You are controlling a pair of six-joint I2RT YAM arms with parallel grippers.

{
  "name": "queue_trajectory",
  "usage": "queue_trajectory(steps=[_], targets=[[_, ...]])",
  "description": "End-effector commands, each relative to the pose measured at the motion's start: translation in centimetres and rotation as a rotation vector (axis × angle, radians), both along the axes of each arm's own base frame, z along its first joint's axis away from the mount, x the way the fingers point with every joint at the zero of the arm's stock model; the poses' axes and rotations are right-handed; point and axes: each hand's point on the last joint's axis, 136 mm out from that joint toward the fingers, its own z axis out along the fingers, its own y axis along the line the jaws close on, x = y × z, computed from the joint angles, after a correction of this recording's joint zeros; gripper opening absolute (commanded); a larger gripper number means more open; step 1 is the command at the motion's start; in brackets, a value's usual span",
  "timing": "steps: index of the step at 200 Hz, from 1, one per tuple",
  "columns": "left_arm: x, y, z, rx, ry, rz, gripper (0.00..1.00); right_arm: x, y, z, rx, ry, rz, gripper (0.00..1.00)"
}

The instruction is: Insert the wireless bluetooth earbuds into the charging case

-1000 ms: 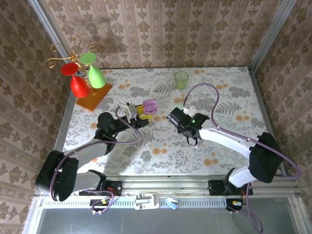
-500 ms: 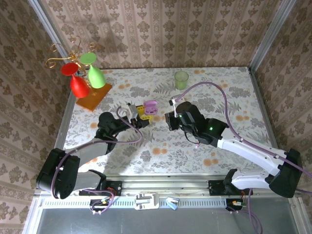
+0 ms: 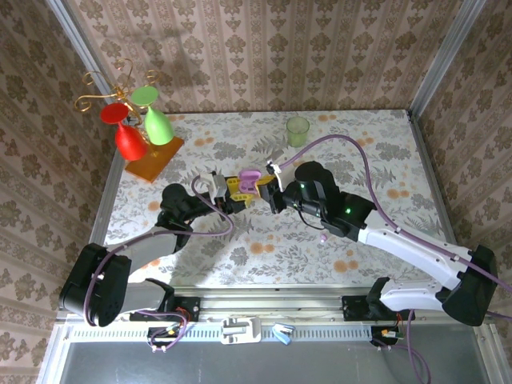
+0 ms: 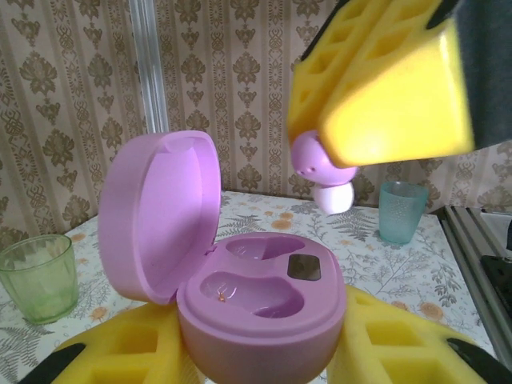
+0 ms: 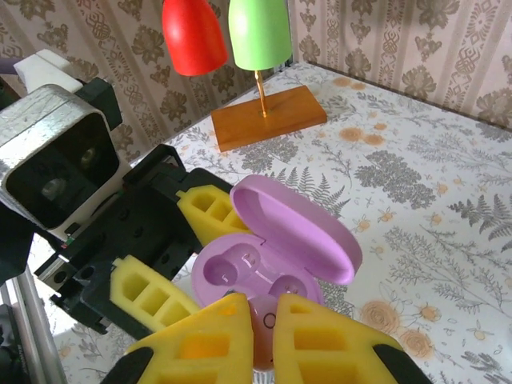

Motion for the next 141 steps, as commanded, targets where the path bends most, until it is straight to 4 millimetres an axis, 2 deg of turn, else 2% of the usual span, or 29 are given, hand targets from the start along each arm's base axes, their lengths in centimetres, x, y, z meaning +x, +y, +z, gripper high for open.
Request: queue_trajectory(steps=[1, 141], targets=[[-0.5, -0.3, 2.2, -0.039, -0.051, -0.046, 0.16, 0.6, 0.5, 1.0, 0.004, -0.043, 0.027, 0.09], [-0.3, -0.4, 2.3, -0.05, -0.049, -0.05, 0.16, 1.5, 1.0, -1.6, -0.03, 0.007, 0.032, 0.11]])
